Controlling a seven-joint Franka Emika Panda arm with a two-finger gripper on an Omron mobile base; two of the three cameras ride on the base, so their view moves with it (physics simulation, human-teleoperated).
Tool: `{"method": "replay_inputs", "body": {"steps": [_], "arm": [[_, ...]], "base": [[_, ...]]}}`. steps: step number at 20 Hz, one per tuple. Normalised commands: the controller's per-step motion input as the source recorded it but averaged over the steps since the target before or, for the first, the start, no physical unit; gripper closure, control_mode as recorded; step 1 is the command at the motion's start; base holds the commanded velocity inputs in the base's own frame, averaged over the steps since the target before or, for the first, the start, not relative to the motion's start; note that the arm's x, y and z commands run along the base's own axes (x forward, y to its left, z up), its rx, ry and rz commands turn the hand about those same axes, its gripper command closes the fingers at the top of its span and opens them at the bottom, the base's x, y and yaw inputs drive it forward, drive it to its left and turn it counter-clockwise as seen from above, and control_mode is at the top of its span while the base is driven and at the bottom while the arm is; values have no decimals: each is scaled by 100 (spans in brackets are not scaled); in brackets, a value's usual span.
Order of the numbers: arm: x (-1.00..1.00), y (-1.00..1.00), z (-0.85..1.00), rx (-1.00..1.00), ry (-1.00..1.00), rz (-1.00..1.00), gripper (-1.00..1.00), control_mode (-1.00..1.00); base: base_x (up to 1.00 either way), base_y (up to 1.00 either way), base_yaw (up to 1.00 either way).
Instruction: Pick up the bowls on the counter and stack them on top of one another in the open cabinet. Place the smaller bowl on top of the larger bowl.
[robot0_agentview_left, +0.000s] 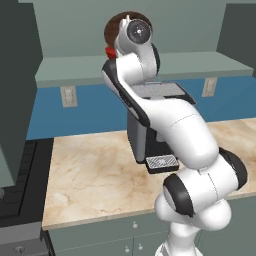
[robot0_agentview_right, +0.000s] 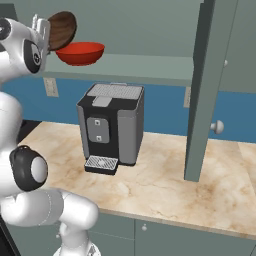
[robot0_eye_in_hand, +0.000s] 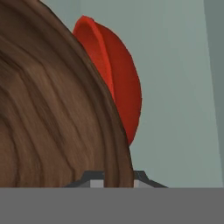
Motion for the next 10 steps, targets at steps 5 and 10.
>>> {"method": "replay_inputs", "body": {"steps": [5,10], "arm": [[29,-3,0,3,0,-1,100,-100],[25,-1,-4,3,0,-1,100,-100]], "base": [[0,0,0],[0,0,0]]}}
